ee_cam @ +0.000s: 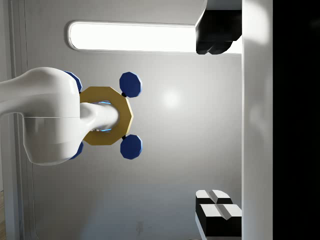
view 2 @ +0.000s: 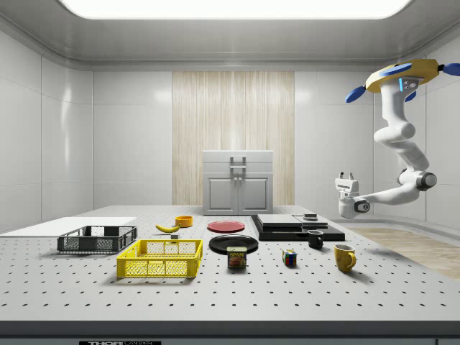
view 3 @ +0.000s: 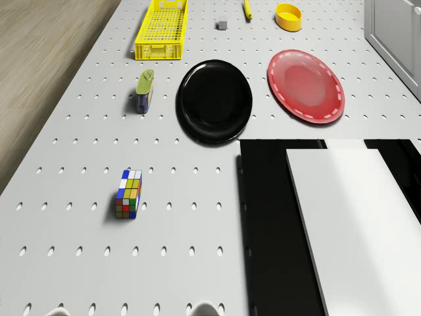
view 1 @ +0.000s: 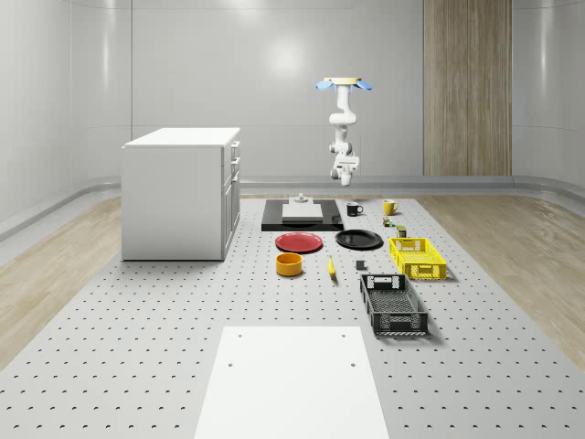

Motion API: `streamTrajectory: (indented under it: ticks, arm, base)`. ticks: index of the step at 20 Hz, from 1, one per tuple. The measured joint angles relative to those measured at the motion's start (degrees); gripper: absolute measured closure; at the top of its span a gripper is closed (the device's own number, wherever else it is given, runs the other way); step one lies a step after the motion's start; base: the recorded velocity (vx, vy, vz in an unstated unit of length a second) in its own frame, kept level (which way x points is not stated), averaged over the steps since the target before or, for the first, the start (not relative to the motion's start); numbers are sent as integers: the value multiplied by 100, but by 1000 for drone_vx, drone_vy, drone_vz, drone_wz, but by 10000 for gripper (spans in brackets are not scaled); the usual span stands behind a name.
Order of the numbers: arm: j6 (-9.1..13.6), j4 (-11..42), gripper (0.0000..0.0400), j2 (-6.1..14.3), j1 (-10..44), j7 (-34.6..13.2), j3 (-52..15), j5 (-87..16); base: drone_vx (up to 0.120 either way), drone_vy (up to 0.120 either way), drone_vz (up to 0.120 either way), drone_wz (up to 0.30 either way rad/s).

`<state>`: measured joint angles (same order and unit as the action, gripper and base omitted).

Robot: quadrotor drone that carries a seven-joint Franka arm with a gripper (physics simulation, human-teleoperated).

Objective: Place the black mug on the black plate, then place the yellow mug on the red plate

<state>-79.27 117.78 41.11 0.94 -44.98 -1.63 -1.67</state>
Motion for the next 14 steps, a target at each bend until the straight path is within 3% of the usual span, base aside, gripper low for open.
streamTrajectory:
  ticks: [8,14]
  arm:
    - [-41,57,0,33,118,-71,-382,-537]
    - [-99,293,0,101,393,-246,-1250,-1771]
  base:
    - [120,0,0,0]
    - [107,0,0,0]
